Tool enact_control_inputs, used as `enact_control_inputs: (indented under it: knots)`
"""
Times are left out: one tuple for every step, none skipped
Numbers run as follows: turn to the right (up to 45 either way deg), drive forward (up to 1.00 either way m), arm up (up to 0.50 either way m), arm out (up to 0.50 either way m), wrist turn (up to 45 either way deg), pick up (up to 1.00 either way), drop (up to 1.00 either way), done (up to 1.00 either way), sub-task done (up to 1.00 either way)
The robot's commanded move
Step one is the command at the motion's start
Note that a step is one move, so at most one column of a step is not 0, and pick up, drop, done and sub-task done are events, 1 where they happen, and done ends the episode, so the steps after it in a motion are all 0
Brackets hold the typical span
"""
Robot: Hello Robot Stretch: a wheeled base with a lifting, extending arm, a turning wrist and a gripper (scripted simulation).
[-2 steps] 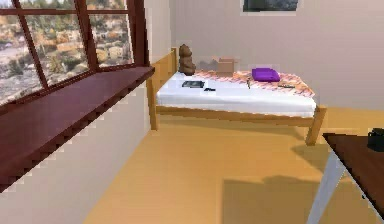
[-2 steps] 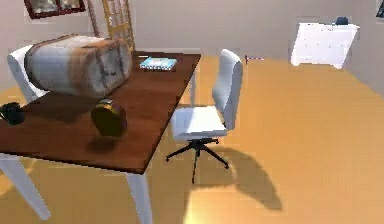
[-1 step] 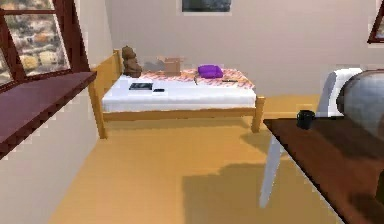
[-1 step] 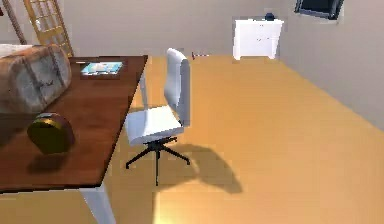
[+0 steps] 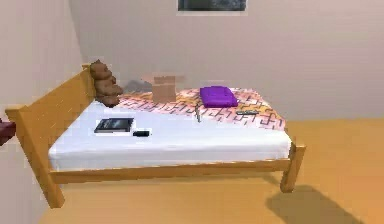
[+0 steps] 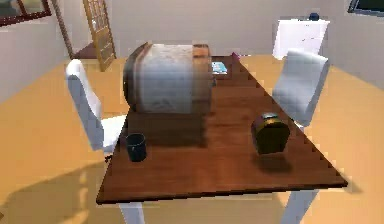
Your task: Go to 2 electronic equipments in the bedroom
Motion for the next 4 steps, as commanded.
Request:
enact_control_inputs:
  knots:
    - [0.0, 0.70, 0.00, 0.00, 0.0, 0.00, 0.00, 0.00, 0.00]
    - [-27.0, 0.00, 0.00, 0.00, 0.0, 0.00, 0.00, 0.00, 0.00]
    - [0.0, 0.00, 0.00, 0.00, 0.0, 0.00, 0.00, 0.00, 1.00]
    - [-45.0, 0.00, 0.00, 0.00, 0.0, 0.00, 0.00, 0.00, 0.00]
